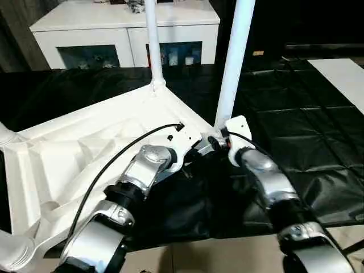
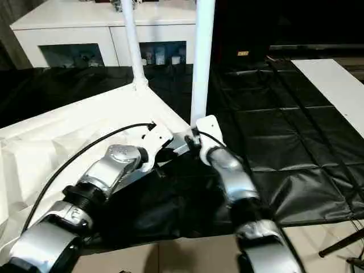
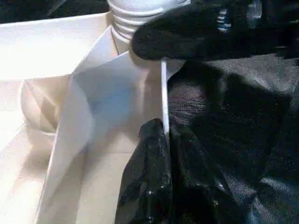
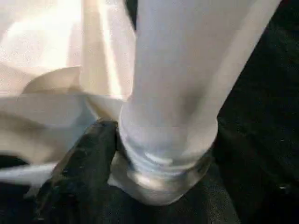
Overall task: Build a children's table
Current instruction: Rotate leg to tighten
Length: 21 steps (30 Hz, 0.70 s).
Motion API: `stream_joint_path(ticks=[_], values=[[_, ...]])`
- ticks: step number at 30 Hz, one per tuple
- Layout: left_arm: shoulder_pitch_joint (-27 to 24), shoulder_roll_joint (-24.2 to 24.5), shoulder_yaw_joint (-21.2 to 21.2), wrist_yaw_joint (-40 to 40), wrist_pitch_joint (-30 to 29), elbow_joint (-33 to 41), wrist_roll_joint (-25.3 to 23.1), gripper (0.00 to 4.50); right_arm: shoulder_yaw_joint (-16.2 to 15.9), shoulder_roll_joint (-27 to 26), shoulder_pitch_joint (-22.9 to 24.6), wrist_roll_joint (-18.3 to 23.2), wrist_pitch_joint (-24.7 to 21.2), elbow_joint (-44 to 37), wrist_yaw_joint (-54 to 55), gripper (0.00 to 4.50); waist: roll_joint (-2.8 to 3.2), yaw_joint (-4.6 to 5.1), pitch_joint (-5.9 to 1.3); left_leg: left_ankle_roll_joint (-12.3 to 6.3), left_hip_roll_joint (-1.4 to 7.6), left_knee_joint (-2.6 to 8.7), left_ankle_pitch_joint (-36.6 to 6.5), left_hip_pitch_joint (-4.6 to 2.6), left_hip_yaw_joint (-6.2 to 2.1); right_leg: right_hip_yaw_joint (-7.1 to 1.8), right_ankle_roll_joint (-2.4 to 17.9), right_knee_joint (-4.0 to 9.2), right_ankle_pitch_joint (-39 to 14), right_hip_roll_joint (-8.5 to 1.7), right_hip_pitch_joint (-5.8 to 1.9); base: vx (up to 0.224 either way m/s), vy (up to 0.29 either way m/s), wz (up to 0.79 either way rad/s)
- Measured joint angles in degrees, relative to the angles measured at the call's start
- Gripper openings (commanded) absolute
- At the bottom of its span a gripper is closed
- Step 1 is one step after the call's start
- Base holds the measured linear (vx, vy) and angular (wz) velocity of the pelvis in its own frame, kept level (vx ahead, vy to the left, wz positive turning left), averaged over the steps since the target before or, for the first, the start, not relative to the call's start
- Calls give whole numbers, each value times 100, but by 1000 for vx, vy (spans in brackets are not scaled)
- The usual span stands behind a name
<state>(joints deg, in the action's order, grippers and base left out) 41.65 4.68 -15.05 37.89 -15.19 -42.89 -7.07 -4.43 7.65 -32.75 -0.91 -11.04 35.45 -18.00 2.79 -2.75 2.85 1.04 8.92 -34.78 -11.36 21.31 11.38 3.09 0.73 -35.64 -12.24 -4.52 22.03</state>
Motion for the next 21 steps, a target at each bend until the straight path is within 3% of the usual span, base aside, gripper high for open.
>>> stream_joint_path(ticks=[5, 10, 13, 16, 21], values=[[-232, 370, -56, 625, 156, 312, 61, 0, -116, 517, 175, 307, -1, -327, -1273, 384, 2, -24, -1, -6, 12, 14, 6, -2, -2, 17, -4, -1, -3, 4, 3, 0, 0, 0], [-641, 1025, -164, 1855, 330, 894, 332, 0, -419, 1535, 611, 609, 164, -1076, -3170, 384, 3, -86, -2, -6, 18, 15, 5, 6, -2, 26, -10, 9, -6, 4, 2, 0, 0, 0], [-807, 1302, -235, 2445, 473, 1093, 466, 0, -517, 1708, 645, 810, 168, -1317, -3784, 384, 4, -112, -2, -5, 20, 11, 5, 8, -1, 30, -9, 9, -6, 3, 0, 0, 0, 0], [-958, 1489, -366, 2928, 567, 1332, 541, 0, -578, 1910, 742, 919, 169, -1516, -4251, 384, 3, -220, -1, 6, 21, 11, -1, 7, 2, 30, -8, 21, -6, 2, -9, 0, 0, 0], [-984, 1639, -390, 3162, 601, 1404, 625, 0, -758, 2025, 745, 917, 214, -1622, -4579, 384, -4, -234, 3, 16, 25, 12, -7, 11, 11, 28, -7, 26, -5, 1, -10, 0, 0, 0]])
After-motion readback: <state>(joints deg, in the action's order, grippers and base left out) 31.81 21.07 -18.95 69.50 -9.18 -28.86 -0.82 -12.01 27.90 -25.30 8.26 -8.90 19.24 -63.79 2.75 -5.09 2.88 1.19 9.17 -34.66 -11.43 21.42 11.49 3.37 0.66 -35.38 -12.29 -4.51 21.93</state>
